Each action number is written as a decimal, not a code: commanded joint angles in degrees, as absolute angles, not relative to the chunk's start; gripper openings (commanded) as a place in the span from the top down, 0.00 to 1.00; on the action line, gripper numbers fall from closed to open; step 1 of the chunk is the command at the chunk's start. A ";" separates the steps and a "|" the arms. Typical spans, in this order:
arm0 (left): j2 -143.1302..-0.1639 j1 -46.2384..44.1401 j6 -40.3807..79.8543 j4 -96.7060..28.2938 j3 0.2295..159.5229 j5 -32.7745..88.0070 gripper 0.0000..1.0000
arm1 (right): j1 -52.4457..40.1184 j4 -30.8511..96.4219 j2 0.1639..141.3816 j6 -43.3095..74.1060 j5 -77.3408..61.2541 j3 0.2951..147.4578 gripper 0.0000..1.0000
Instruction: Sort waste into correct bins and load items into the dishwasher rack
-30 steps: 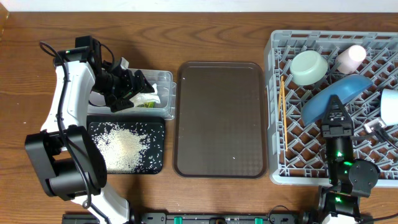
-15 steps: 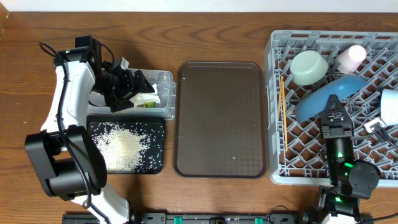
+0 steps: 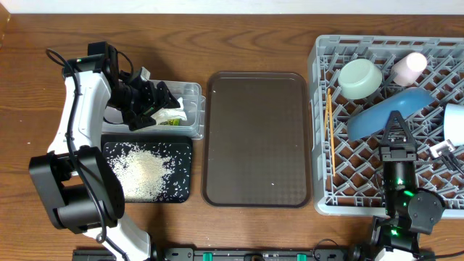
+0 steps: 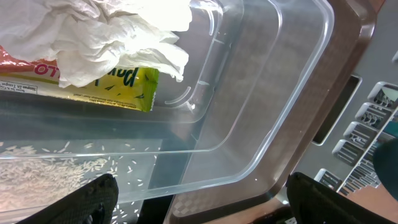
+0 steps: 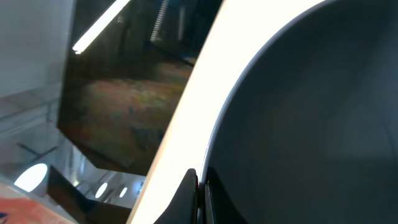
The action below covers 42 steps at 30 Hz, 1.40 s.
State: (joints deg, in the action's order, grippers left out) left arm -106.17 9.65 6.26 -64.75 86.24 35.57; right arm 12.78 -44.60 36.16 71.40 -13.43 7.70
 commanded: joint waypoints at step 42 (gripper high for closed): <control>-105.45 9.80 6.96 -65.08 87.29 34.85 0.11 | 13.43 -76.53 63.48 69.71 -16.58 6.52 0.99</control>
